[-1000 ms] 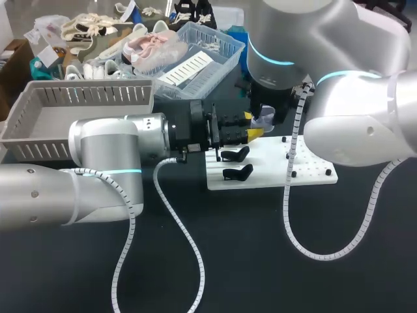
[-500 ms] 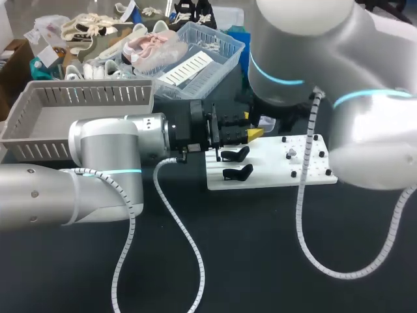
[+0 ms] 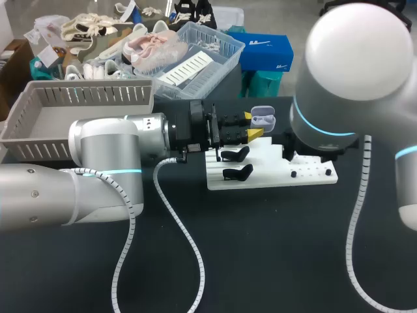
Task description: Pick up each earbud case from the left stands, insert the matching earbuds, close the lid, and place the case in the box.
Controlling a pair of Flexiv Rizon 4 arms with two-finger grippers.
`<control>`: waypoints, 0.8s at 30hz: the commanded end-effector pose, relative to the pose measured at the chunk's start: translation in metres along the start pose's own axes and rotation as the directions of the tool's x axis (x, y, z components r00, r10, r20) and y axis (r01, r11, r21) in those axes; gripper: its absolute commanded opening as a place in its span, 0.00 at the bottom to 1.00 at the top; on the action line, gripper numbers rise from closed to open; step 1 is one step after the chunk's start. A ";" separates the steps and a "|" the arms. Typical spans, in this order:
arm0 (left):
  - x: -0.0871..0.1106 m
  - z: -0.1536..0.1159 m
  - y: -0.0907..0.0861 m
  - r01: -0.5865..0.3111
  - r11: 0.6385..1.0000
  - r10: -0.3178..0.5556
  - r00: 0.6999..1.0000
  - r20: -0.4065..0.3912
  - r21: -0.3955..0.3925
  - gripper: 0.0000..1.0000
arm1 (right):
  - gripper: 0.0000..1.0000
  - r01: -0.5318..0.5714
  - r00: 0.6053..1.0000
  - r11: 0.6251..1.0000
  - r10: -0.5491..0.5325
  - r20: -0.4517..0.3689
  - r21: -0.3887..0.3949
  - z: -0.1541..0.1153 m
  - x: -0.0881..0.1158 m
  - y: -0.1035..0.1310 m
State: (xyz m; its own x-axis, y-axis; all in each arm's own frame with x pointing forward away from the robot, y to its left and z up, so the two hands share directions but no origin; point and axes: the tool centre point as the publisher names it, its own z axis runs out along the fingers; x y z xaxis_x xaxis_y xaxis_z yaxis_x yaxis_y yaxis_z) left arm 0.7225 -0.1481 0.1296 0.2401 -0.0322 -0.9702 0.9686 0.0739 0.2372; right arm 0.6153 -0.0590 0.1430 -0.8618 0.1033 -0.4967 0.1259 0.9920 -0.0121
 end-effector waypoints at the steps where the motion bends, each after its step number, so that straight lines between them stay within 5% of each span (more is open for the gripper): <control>1: 0.000 0.000 0.000 -0.001 1.000 0.001 1.000 0.000 -0.004 0.00 | 0.56 -0.022 1.000 0.995 0.022 -0.007 -0.099 0.035 -0.004 -0.012; 7: 0.000 0.000 0.000 -0.001 1.000 0.001 1.000 0.000 -0.004 0.00 | 0.58 -0.051 0.998 0.980 0.045 -0.037 -0.190 0.072 -0.013 -0.010; 24: 0.000 0.000 0.000 -0.001 1.000 0.001 1.000 0.000 -0.004 0.00 | 0.49 -0.113 0.991 0.960 0.092 -0.095 -0.255 0.135 -0.048 0.008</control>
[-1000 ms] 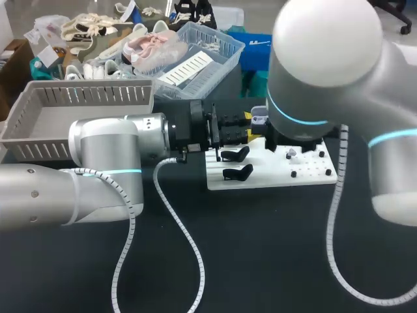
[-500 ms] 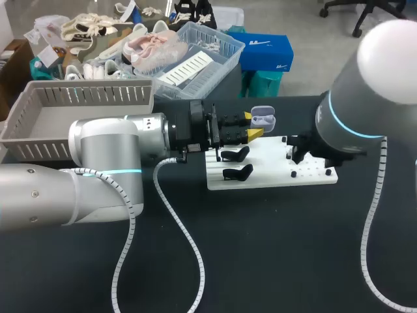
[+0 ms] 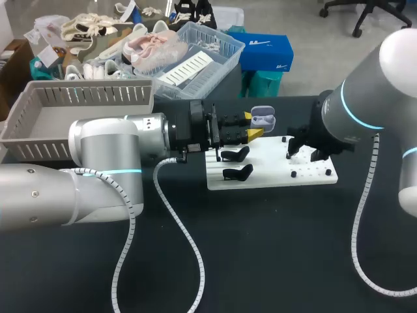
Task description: Pick up each earbud case from the left stands, insert the matching earbuds, close the lid, and place the case in the box.
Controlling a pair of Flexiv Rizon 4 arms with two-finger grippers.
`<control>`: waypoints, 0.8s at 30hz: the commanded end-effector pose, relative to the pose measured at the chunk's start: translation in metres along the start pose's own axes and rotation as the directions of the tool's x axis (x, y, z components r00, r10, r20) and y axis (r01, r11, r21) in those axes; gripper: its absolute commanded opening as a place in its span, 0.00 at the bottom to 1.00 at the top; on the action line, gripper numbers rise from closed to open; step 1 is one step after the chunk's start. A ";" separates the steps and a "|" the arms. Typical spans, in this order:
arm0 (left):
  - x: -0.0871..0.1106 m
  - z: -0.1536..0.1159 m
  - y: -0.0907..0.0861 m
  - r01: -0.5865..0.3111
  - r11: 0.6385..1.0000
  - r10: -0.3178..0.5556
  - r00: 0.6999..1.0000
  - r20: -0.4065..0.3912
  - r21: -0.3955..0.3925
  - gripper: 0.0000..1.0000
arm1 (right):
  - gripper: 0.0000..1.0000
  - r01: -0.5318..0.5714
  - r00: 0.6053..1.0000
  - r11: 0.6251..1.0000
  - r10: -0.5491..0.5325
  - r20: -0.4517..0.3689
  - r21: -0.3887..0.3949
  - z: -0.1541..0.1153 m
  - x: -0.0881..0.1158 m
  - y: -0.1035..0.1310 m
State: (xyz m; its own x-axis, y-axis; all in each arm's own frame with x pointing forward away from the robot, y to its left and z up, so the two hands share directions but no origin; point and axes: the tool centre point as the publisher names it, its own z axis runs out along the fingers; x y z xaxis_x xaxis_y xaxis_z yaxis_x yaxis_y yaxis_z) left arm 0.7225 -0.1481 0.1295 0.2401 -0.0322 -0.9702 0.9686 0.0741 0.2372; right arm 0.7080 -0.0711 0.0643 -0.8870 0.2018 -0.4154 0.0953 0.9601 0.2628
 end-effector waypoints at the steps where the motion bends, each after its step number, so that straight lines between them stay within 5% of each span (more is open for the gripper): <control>1: 0.000 0.000 0.000 -0.001 1.000 0.001 1.000 0.000 -0.004 0.00 | 0.49 0.001 1.000 1.000 -0.001 -0.007 -0.005 0.022 -0.009 0.003; 24: 0.000 0.000 0.000 -0.001 1.000 0.001 1.000 0.000 -0.004 0.00 | 0.47 -0.063 0.996 0.997 0.062 -0.060 -0.032 0.051 -0.020 -0.004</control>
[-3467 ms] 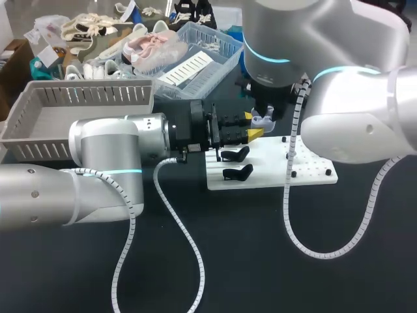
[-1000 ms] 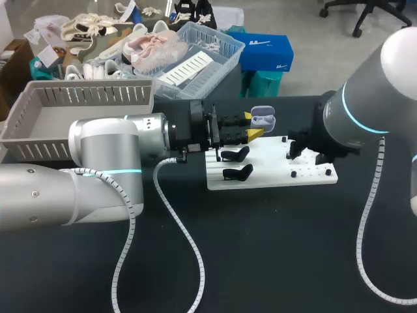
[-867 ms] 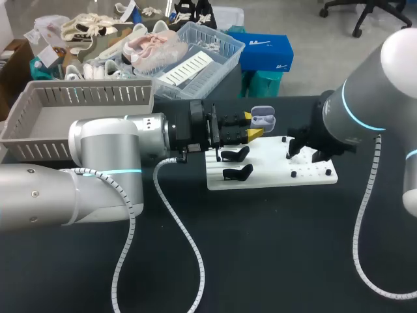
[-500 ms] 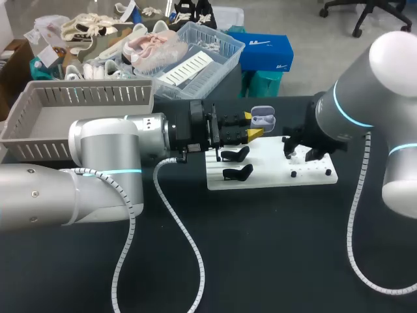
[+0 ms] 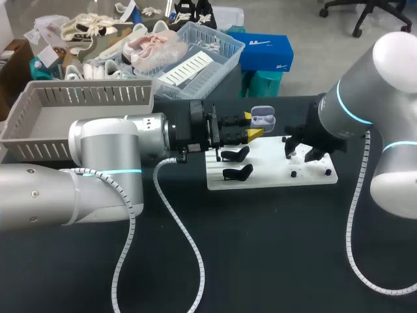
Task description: Pick up each earbud case from the left stands, insert the matching earbuds, close the lid, and place the case in the box.
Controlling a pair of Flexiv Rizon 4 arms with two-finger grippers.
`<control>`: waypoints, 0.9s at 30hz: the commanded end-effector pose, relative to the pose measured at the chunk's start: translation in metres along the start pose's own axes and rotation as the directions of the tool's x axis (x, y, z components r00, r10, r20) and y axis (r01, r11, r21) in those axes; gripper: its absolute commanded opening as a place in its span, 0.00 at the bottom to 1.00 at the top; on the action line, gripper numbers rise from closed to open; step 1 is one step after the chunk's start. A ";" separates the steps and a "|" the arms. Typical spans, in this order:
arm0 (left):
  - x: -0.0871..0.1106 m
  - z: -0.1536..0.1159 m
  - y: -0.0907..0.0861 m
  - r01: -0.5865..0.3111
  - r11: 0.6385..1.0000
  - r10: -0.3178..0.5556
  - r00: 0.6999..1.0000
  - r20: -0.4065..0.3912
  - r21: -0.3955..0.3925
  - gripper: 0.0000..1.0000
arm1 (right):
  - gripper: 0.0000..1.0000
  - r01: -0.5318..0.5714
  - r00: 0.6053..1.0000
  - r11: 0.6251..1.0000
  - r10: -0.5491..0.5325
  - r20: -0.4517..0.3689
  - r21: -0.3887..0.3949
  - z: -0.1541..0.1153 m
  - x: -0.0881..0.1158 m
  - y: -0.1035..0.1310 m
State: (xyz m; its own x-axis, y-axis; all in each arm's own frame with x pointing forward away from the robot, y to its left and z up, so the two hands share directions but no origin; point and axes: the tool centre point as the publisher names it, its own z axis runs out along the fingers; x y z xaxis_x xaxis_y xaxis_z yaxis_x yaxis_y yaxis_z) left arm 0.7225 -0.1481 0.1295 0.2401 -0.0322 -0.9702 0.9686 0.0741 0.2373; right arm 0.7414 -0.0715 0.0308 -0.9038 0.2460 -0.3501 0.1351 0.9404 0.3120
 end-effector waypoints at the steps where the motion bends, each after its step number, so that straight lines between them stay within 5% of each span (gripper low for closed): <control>1: 0.000 0.000 0.000 -0.001 1.000 0.001 1.000 0.000 -0.004 0.00 | 0.47 -0.005 1.000 1.000 0.005 -0.004 -0.004 0.007 -0.004 0.002; 27: 0.000 0.000 0.000 -0.001 1.000 0.001 1.000 0.000 -0.004 0.00 | 0.31 -0.041 0.999 0.999 0.040 -0.019 -0.026 0.016 -0.004 0.012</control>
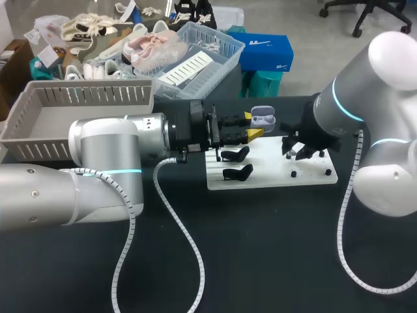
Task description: Pick up each earbud case from the left stands, insert the matching earbuds, close the lid, and place the case in the box.
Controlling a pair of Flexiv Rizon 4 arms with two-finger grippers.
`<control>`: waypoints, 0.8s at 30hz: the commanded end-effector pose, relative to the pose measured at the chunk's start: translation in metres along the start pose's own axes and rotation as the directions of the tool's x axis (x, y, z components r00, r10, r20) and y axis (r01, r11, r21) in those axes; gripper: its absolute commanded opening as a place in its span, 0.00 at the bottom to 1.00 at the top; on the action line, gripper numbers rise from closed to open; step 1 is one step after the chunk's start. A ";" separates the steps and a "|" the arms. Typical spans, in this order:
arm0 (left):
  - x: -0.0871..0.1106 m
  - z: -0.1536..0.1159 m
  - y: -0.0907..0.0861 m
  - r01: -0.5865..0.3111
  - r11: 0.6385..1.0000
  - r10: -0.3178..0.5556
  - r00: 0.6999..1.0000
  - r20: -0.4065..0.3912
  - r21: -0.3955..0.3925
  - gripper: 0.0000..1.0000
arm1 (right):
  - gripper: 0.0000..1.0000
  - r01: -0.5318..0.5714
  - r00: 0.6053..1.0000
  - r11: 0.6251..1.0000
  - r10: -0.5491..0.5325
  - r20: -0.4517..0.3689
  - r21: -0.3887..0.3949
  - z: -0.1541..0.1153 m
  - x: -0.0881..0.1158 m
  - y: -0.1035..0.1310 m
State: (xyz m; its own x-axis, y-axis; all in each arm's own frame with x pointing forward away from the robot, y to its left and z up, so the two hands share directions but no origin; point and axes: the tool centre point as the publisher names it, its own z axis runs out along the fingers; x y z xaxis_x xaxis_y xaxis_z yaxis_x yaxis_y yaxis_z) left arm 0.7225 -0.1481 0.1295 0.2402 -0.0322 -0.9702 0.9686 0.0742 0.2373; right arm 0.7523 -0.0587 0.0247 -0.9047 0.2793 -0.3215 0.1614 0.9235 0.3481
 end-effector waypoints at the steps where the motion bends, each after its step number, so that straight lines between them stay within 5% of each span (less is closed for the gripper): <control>1: 0.000 0.000 0.000 -0.001 1.000 0.001 1.000 0.000 -0.004 0.00 | 0.31 -0.001 1.000 1.000 0.001 -0.002 -0.002 0.003 0.000 0.000; 11: 0.000 0.000 0.000 -0.001 1.000 0.001 1.000 0.000 -0.004 0.00 | 0.18 -0.006 1.000 1.000 0.006 0.000 0.002 0.003 -0.001 -0.003; 15: 0.000 0.000 0.000 -0.001 1.000 0.001 1.000 0.000 -0.004 0.00 | 0.01 -0.011 1.000 1.000 0.011 -0.002 0.004 0.003 -0.001 -0.003; 24: 0.000 0.000 0.000 -0.001 1.000 0.001 1.000 0.000 -0.004 0.00 | 0.00 -0.025 1.000 1.000 0.025 0.005 0.008 -0.002 0.001 -0.007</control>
State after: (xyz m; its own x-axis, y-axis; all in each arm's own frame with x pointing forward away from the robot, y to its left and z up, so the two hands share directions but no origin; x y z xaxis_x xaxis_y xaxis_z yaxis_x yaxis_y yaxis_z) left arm 0.7225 -0.1481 0.1295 0.2402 -0.0322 -0.9702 0.9686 0.0742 0.2373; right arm 0.7530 -0.0623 0.0230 -0.9031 0.2985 -0.3087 0.1844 0.9187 0.3492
